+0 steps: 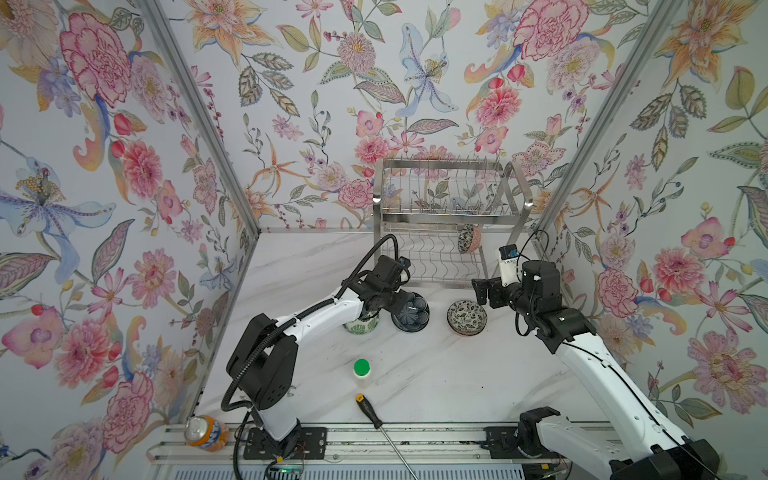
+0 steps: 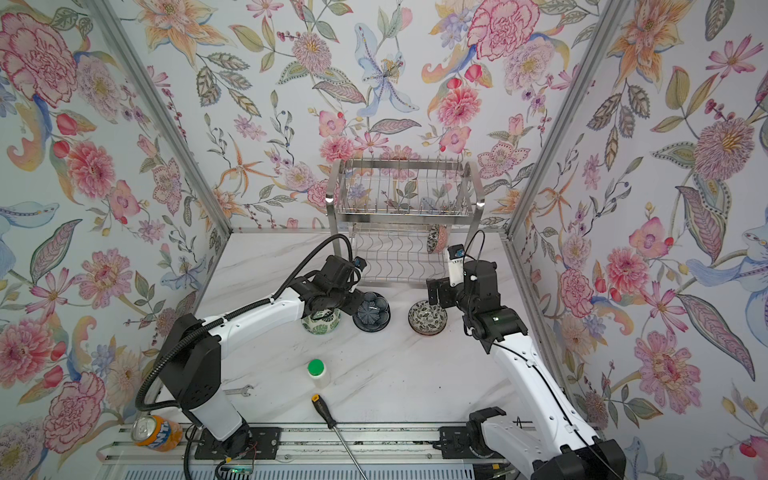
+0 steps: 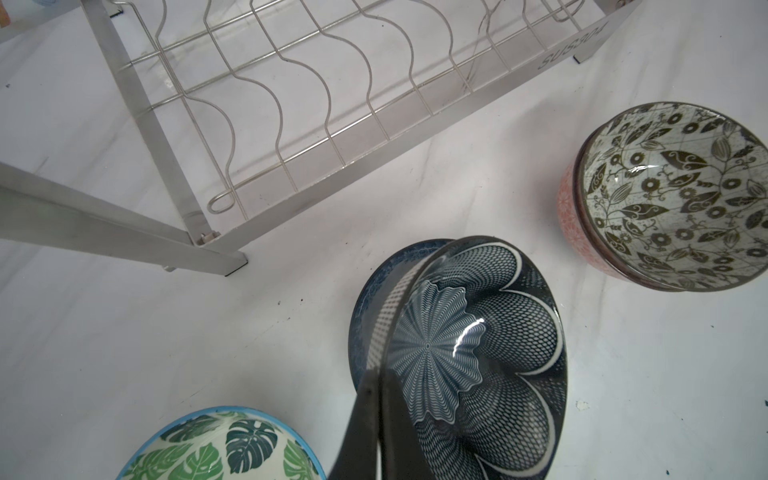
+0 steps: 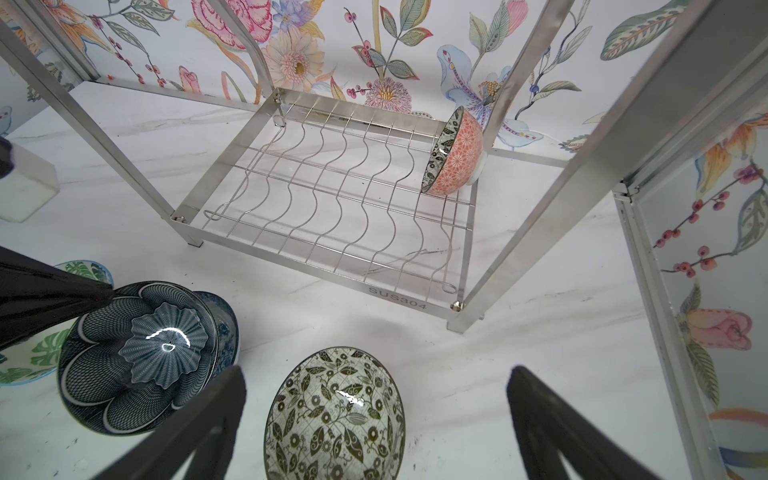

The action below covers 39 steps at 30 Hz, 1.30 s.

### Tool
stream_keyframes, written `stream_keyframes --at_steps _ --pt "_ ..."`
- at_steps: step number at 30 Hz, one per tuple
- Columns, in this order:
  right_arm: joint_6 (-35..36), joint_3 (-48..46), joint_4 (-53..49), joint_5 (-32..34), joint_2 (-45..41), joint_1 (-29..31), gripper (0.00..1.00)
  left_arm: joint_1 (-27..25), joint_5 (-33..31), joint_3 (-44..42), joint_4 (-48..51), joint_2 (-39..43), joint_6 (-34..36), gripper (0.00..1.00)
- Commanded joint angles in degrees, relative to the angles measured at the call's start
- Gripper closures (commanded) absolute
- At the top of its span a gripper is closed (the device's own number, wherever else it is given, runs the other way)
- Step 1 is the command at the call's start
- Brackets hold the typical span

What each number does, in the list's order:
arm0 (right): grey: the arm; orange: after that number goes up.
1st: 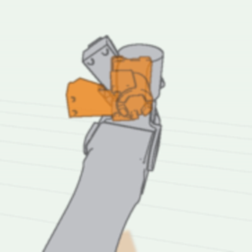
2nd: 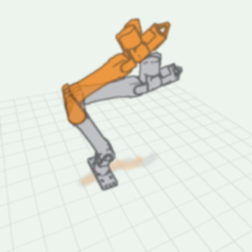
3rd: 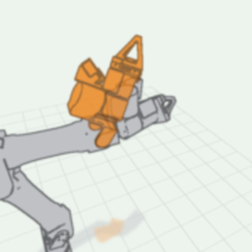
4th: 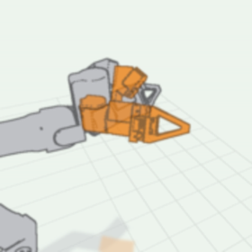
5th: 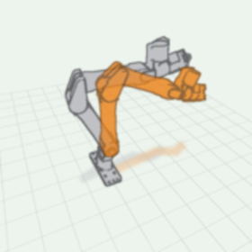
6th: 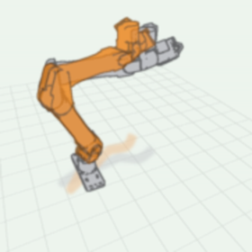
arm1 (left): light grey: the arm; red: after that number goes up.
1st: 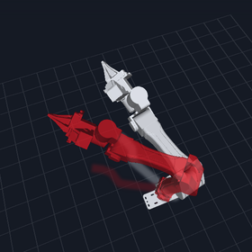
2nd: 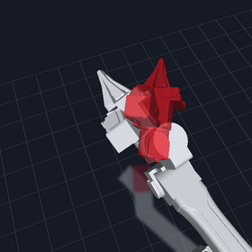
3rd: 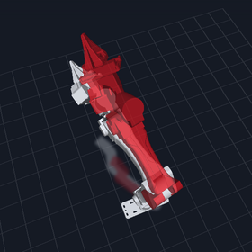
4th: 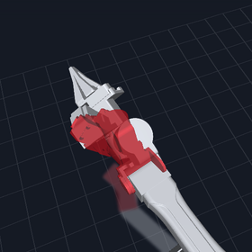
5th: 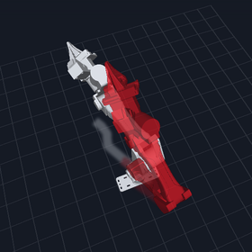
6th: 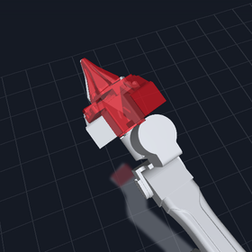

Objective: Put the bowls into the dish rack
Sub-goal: 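Lift the dark blue bowl with left gripper while right gripper approaches it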

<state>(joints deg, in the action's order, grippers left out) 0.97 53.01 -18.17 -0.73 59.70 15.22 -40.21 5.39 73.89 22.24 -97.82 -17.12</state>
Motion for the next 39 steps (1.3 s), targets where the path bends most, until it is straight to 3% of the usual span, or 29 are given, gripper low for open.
stream_keyframes --at_steps 1,11,16,29,39 --pt "-0.88 -0.09 0.93 -0.83 0.59 -0.46 0.01 0.9 2.06 0.48 -2.75 3.28 0.77 1.0" --pt "-1.41 0.34 0.94 -2.42 0.93 -0.5 0.01 2.04 4.18 -0.68 -5.25 5.72 0.43 1.0" --pt "-4.86 0.0 2.81 -7.55 2.22 -0.25 0.01 2.94 8.0 -3.73 -11.79 7.82 -0.9 1.0" --pt "-16.48 -0.02 8.69 -10.88 9.73 7.07 0.01 3.89 8.19 -10.65 -27.29 13.25 -7.62 1.0" --pt "-21.25 1.08 10.21 -9.59 16.07 11.53 0.0 3.9 9.48 -11.72 -28.53 12.92 -8.26 1.0"
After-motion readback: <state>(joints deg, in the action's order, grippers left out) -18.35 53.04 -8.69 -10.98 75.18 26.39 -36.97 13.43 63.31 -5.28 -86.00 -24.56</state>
